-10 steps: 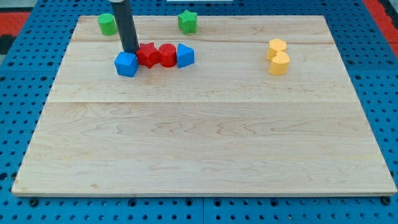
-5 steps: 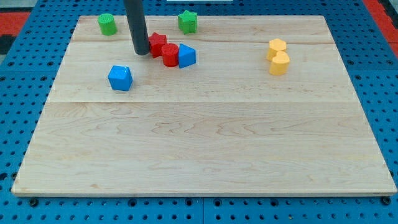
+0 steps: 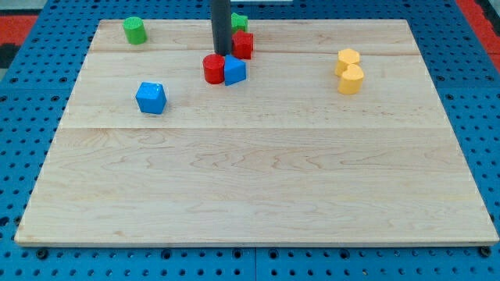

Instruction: Move red star to the top right of the board

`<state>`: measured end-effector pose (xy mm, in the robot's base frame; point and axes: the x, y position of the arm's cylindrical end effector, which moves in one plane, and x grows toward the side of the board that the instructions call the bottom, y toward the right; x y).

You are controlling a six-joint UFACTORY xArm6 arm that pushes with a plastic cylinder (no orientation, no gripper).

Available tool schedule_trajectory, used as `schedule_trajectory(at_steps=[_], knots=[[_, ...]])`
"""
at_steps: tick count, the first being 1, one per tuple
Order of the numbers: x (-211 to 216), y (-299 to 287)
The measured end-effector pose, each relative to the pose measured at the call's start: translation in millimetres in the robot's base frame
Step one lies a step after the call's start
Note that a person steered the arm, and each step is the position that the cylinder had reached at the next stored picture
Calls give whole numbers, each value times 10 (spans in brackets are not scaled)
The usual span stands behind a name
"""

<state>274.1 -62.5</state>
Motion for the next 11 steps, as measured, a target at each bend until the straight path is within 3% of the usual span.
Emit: schedule_trajectory(at_steps=[1, 2, 3, 5, 6, 7, 8, 9, 11], knots=[[-43, -245], [-254, 144], [-216, 896], [226, 689], [185, 1012], [-232, 1248], [-339, 1291], [-324, 1668], [-85, 1577]])
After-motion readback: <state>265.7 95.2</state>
